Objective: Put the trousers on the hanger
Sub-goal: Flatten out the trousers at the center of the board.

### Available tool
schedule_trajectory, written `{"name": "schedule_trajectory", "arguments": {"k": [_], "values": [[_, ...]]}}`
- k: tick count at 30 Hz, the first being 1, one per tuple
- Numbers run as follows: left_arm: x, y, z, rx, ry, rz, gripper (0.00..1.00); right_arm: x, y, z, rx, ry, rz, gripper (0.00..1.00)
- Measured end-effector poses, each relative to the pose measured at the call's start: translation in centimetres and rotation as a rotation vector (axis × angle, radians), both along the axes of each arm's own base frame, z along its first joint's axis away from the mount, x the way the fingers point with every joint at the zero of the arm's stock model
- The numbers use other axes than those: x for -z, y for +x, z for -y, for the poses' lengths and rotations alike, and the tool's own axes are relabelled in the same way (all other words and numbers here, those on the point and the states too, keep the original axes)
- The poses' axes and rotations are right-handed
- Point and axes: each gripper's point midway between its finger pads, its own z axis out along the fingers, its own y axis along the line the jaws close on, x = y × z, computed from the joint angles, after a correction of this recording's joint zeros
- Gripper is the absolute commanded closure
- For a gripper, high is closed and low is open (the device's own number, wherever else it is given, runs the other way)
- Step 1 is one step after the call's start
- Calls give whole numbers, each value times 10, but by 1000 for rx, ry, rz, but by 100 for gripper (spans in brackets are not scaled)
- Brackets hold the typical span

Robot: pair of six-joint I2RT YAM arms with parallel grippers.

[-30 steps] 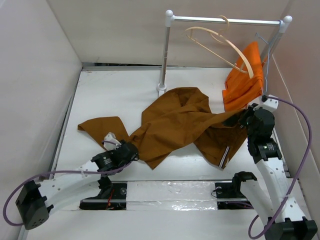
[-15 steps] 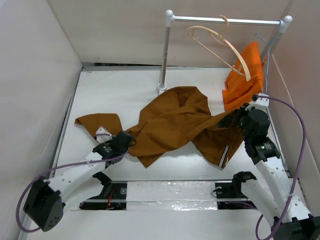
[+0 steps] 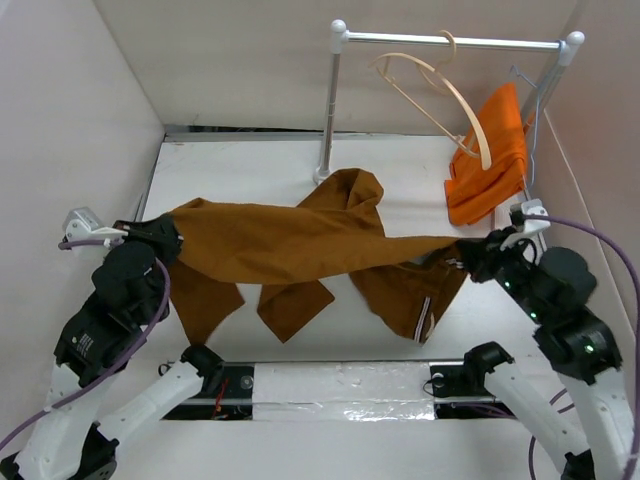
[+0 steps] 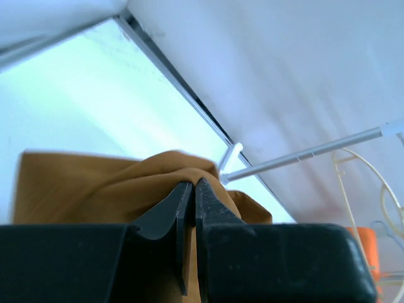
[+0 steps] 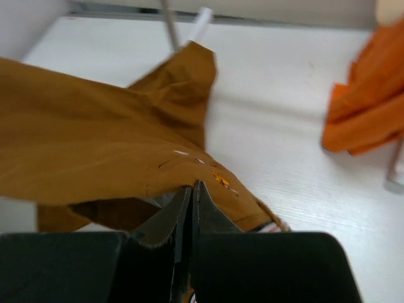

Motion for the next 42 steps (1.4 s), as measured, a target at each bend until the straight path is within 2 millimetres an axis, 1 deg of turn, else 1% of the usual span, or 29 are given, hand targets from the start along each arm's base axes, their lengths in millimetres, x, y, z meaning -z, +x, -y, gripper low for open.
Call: {"name": "schedule_trajectory", "arguments": {"k": [3, 5, 6, 8, 9, 10, 11, 12, 13, 14, 15, 16, 17, 18, 19, 20, 21, 22, 23, 25, 27, 28, 30, 31, 34, 35, 37, 38, 42], "values": [[-14, 7, -2, -11, 84, 3, 100, -50, -37, -14, -165, 7, 56, 100], [-23, 21, 3, -21, 141, 9, 100, -89, -60, -18, -242, 18, 138, 100], [-25, 30, 8, -27, 172, 5, 100, -105, -68, -17, -254, 22, 182, 100], [-27, 55, 19, -44, 236, -10, 100, -121, -75, -13, -251, 21, 238, 100], [-24, 72, 25, -50, 268, -30, 100, -119, -71, -11, -236, 18, 240, 100], [-21, 91, 30, -55, 296, -55, 100, -115, -63, -10, -213, 14, 238, 100], [-17, 113, 36, -50, 314, -78, 100, -105, -50, -11, -189, 7, 215, 100], [-10, 139, 38, -43, 321, -99, 100, -88, -33, -12, -154, -9, 168, 100], [-3, 161, 37, -41, 324, -116, 86, -70, -16, -12, -121, -27, 120, 100], [13, 188, 38, -25, 334, -153, 78, -47, 4, -12, -80, -53, 51, 100], [36, 216, 38, -11, 353, -211, 74, -22, 24, -11, -35, -79, -12, 100], [55, 236, 39, 9, 364, -266, 70, -3, 38, -7, 3, -101, -64, 100], [75, 257, 42, 31, 382, -337, 53, 19, 50, -3, 35, -122, -127, 100], [92, 278, 50, 63, 403, -384, 45, 37, 61, 2, 65, -138, -185, 100], [105, 292, 59, 93, 420, -414, 32, 50, 68, 5, 86, -145, -224, 100], [121, 301, 71, 127, 434, -443, 27, 56, 73, 9, 102, -147, -244, 100], [138, 299, 85, 178, 449, -480, 26, 58, 77, 11, 115, -146, -248, 100], [154, 292, 96, 221, 459, -513, 25, 55, 80, 12, 121, -140, -236, 100], [166, 279, 105, 260, 460, -525, 28, 50, 82, 13, 126, -134, -215, 100], [185, 238, 120, 345, 453, -542, 34, 39, 84, 14, 132, -119, -170, 100], [201, 181, 128, 413, 437, -539, 38, 31, 85, 15, 135, -108, -140, 100], [207, 155, 129, 437, 423, -527, 42, 29, 86, 14, 133, -104, -131, 100], [217, 109, 136, 482, 371, -492, 43, 27, 87, 14, 130, -100, -121, 100], [226, 90, 141, 506, 345, -481, 43, 26, 88, 13, 130, -98, -115, 100], [265, 40, 152, 562, 295, -529, 40, 27, 89, 14, 133, -97, -113, 100], [279, 27, 153, 570, 293, -567, 30, 28, 89, 14, 133, -97, -114, 100], [301, 4, 155, 588, 290, -631, 22, 28, 89, 15, 133, -94, -114, 100], [308, -3, 155, 590, 289, -657, 21, 28, 89, 15, 133, -92, -110, 100], [329, -6, 151, 528, 295, -728, 18, 25, 91, 18, 139, -82, -101, 100]]}}
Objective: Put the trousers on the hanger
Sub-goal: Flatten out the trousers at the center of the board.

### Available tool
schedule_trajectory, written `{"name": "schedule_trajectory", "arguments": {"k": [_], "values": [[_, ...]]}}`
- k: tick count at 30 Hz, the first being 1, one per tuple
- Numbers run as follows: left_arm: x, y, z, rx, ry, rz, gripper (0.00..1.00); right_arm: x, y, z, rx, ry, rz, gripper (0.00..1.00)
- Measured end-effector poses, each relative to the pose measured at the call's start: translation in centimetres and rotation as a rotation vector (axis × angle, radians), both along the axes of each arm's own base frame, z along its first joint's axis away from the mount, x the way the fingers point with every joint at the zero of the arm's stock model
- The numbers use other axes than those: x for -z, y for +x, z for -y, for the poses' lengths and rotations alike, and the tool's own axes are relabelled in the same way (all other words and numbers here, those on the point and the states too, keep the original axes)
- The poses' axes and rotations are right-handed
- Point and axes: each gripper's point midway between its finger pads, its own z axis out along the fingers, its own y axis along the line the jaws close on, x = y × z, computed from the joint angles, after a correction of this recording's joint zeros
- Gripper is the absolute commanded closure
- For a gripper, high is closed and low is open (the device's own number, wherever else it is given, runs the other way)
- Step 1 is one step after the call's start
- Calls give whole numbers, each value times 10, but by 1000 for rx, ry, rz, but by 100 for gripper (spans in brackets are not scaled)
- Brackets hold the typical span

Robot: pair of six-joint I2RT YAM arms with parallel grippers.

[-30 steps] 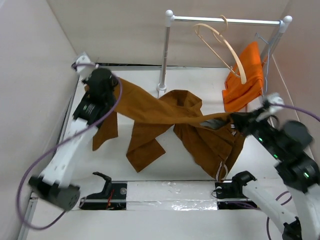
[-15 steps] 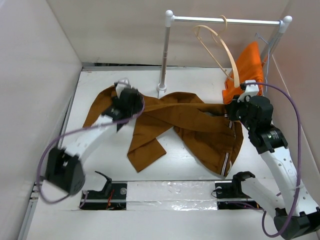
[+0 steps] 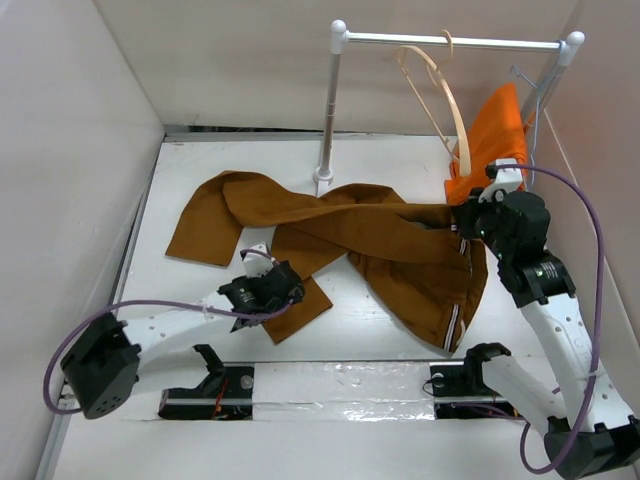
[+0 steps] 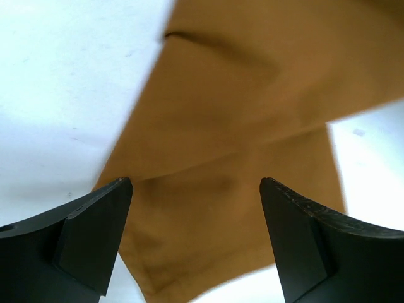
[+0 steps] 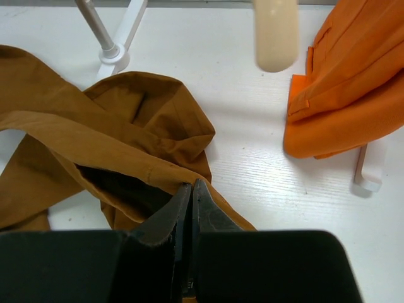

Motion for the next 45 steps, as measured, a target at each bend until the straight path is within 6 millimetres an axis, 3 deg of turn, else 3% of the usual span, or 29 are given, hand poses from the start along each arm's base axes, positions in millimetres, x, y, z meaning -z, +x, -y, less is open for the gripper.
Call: {"name": "schedule_trajectory", "arguments": {"k": [5, 9, 11, 12, 13, 15, 16, 22, 24, 26, 28, 30, 32, 33, 34, 36, 38, 40, 45], "values": [[27, 4, -12, -69, 114, -31, 22, -1, 1, 4, 0, 16, 0, 100], [30, 18, -15, -111, 204, -10, 19, -1, 3, 11, 11, 29, -3, 100], [31, 26, -14, -123, 253, -3, 33, -1, 5, 13, 13, 43, -4, 100], [31, 31, -11, -127, 265, 2, 44, -1, 6, 13, 13, 52, -3, 100], [30, 36, -6, -130, 267, 9, 70, -2, 8, 13, 9, 60, -1, 100], [30, 44, -1, -139, 272, 28, 86, -2, 10, 14, 7, 70, 0, 100], [30, 46, -1, -141, 277, 35, 100, -2, 11, 15, 8, 72, 2, 100], [17, 40, -14, -162, 255, 42, 100, -5, 12, 22, 23, 83, 11, 100], [-8, 35, -17, -164, 211, 80, 100, -5, 12, 26, 31, 85, 12, 100], [-45, 31, -20, -169, 134, 138, 100, -6, 12, 30, 45, 85, 15, 100], [-93, 28, -25, -182, 38, 217, 100, -8, 11, 37, 71, 81, 23, 100], [-153, 25, -36, -209, -79, 319, 100, -11, 9, 45, 106, 71, 26, 100], [-214, 15, -57, -240, -196, 431, 100, -16, 6, 53, 143, 56, 31, 100], [-233, 12, -66, -251, -229, 468, 100, -21, 4, 56, 157, 50, 39, 100], [-262, 4, -84, -277, -276, 531, 100, -26, 2, 58, 169, 46, 48, 100], [-299, -12, -118, -326, -316, 613, 100, -39, -7, 62, 193, 39, 76, 100], [-323, -24, -145, -370, -316, 666, 100, -52, -18, 65, 210, 36, 105, 100], [-333, -29, -160, -395, -292, 687, 100, -67, -31, 67, 227, 34, 137, 100], [-324, -36, -180, -407, -168, 678, 100, -81, -49, 85, 324, 8, 165, 100]]}}
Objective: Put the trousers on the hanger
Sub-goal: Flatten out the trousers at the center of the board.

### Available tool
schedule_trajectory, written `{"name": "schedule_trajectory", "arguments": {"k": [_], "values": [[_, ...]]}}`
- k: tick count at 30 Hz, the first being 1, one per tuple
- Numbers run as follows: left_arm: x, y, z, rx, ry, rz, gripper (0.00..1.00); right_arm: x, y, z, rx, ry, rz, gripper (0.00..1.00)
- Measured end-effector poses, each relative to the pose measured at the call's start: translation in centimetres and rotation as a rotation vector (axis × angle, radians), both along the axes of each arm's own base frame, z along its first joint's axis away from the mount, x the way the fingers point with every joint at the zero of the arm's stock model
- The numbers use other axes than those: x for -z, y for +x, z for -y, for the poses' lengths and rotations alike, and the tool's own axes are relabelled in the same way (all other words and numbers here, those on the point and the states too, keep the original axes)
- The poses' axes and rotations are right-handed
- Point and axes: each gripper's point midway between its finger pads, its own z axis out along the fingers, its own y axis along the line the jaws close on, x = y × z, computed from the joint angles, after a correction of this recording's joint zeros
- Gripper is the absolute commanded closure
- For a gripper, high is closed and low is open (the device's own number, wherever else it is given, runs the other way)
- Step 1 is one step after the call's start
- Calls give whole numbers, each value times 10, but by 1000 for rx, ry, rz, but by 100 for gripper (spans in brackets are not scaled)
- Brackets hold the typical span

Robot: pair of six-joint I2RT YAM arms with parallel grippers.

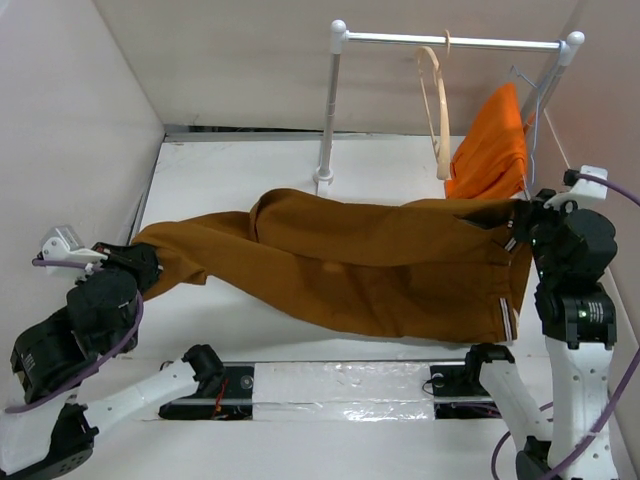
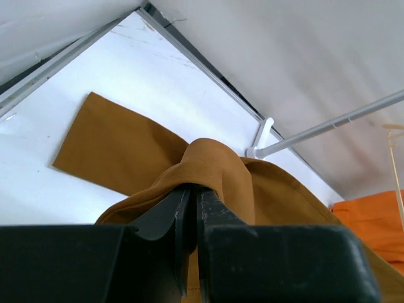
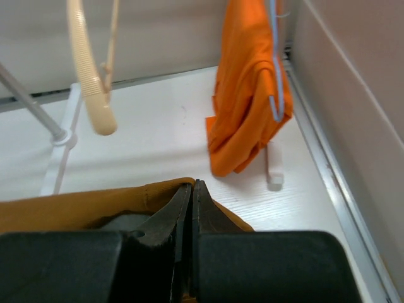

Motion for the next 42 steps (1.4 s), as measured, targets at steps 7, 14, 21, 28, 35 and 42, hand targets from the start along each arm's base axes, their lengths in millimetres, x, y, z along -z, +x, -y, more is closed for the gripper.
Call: {"name": "schedule_trajectory", "arguments": {"k": [7, 14, 21, 28, 35, 42], "values": [[38, -5, 2, 48, 47, -46, 100, 67, 50, 37, 194, 12, -183, 100], [70, 6, 46, 220, 163, -170, 100, 157, 100, 78, 332, 67, -403, 100], [73, -1, 64, 361, 179, -199, 90, 170, 125, 89, 318, 182, -385, 20], [74, -13, 61, 409, 192, -228, 44, 70, 93, 24, 72, 180, -41, 45], [75, -6, 72, 432, 223, -247, 44, 69, 44, -73, -336, 133, 70, 100], [85, 46, 116, 366, 302, -279, 66, 153, -3, -197, -792, 103, -165, 100]]}}
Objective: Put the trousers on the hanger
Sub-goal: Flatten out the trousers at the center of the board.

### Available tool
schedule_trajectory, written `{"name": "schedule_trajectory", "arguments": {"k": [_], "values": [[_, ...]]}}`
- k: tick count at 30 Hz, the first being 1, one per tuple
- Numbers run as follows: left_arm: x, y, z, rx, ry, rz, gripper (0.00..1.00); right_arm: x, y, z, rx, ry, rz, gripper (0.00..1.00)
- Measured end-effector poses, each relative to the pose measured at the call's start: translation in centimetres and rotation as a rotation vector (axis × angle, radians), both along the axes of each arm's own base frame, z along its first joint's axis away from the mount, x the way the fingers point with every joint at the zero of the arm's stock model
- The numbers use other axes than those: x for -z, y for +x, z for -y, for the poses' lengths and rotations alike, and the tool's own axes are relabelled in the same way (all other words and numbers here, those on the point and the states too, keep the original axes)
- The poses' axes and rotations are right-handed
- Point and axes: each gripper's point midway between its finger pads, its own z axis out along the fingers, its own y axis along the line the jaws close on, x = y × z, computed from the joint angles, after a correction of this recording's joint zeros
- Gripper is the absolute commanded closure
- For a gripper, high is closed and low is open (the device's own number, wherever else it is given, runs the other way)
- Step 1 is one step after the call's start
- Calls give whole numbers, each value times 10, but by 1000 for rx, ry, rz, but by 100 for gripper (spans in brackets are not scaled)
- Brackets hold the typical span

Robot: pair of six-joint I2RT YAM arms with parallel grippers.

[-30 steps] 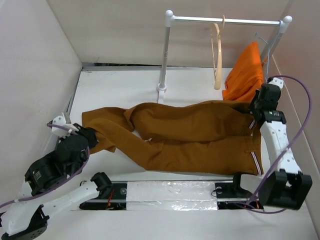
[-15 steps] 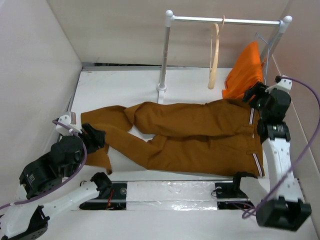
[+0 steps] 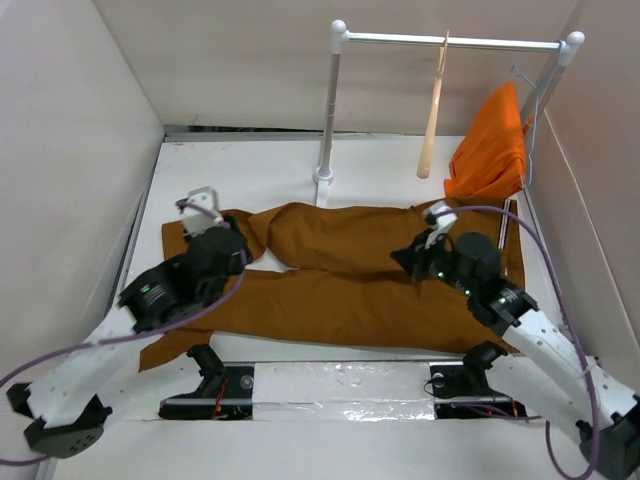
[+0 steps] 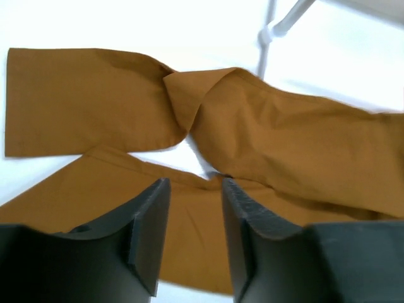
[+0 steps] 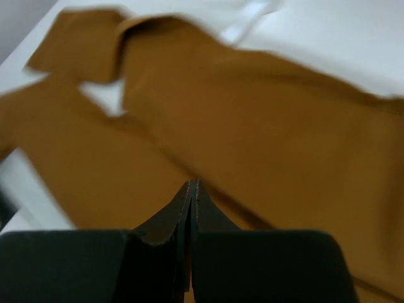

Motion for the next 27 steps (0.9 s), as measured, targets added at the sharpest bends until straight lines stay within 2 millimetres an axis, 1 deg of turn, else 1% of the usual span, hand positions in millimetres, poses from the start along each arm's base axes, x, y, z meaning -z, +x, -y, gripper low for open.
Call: {"name": "schedule_trajectory", "arguments": {"k": [1, 2, 3, 4, 5, 6, 7, 8, 9, 11, 12, 13, 14, 16, 17, 19, 20, 21, 24, 26, 27], "values": [[8, 11, 8, -16, 29, -15, 72, 4, -8, -14, -45, -19, -2, 100], [16, 19, 14, -30, 48, -30, 84, 8, -15, -27, -85, -41, -1, 100], [27, 29, 20, -51, 69, -52, 87, 11, -22, -37, -111, -61, 2, 100], [38, 39, 21, -82, 86, -75, 90, 14, -26, -44, -128, -81, 4, 100], [54, 50, 21, -119, 105, -100, 92, 17, -29, -50, -142, -97, 7, 100], [74, 59, 15, -161, 122, -132, 91, 19, -32, -54, -149, -113, 10, 100], [92, 65, 5, -198, 128, -167, 89, 21, -32, -57, -146, -125, 15, 100], [111, 69, -9, -244, 120, -202, 82, 21, -31, -59, -141, -132, 22, 100], [128, 71, -27, -304, 102, -232, 78, 21, -28, -60, -131, -136, 32, 100], [150, 71, -65, -436, 29, -256, 72, 18, -22, -63, -114, -129, 55, 100], [157, 70, -83, -497, -19, -253, 70, 17, -19, -64, -107, -122, 66, 100], [160, 69, -95, -546, -66, -243, 68, 17, -17, -65, -102, -120, 71, 100], [161, 68, -111, -609, -116, -222, 65, 19, -16, -66, -100, -120, 73, 100], [161, 67, -134, -704, -201, -178, 64, 23, -14, -67, -100, -122, 78, 100], [161, 67, -142, -735, -235, -162, 61, 25, -14, -67, -100, -122, 79, 100], [167, 69, -151, -774, -287, -158, 60, 29, -14, -68, -100, -118, 83, 100], [172, 70, -153, -785, -303, -169, 55, 30, -14, -68, -104, -112, 87, 100], [180, 71, -156, -799, -313, -189, 54, 32, -14, -69, -106, -109, 89, 100], [206, 72, -155, -816, -327, -268, 53, 36, -16, -70, -116, -105, 91, 100], [222, 70, -154, -825, -327, -318, 48, 37, -16, -72, -126, -101, 93, 100], [229, 69, -154, -833, -328, -336, 48, 37, -17, -73, -130, -99, 94, 100]]}}
